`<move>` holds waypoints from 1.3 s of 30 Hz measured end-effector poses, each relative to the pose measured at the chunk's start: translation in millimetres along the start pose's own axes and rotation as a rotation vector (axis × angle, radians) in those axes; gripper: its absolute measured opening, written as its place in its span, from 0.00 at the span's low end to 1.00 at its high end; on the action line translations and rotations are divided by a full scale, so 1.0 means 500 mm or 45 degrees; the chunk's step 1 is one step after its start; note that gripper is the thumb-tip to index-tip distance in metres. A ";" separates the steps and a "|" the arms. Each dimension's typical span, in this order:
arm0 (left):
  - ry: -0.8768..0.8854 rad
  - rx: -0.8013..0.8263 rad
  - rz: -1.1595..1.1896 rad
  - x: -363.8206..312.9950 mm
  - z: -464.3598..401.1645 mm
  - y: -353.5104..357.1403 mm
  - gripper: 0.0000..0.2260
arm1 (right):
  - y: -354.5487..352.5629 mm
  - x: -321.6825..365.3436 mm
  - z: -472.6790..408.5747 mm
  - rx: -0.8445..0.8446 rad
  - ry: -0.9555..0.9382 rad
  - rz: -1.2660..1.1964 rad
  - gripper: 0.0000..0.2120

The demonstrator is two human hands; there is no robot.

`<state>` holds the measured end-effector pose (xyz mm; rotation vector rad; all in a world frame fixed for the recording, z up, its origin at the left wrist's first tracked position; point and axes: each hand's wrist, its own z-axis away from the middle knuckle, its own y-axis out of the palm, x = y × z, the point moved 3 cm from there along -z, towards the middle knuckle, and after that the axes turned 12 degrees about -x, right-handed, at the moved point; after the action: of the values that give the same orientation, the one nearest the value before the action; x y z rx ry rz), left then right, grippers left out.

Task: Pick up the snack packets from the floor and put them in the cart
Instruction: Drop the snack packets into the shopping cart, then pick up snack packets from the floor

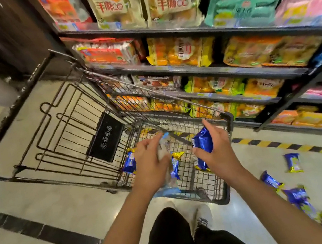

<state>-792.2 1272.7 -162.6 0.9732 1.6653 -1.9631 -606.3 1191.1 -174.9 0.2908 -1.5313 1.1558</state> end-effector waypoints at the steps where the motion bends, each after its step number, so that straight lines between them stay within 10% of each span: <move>1: -0.011 0.022 0.017 -0.002 -0.013 0.009 0.28 | 0.000 -0.003 -0.010 -0.008 0.001 0.021 0.39; 24: -0.152 0.658 -0.114 0.261 -0.165 0.445 0.31 | 0.213 -0.373 -0.104 -0.059 0.543 0.152 0.38; 39: 0.056 0.695 -0.307 0.415 -0.150 0.634 0.32 | 0.350 -0.569 -0.120 -0.036 0.722 0.353 0.40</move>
<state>-698.6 1304.8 -535.7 1.0342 1.3373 -2.6588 -600.7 1210.9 -513.7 -0.2631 -1.1003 1.2920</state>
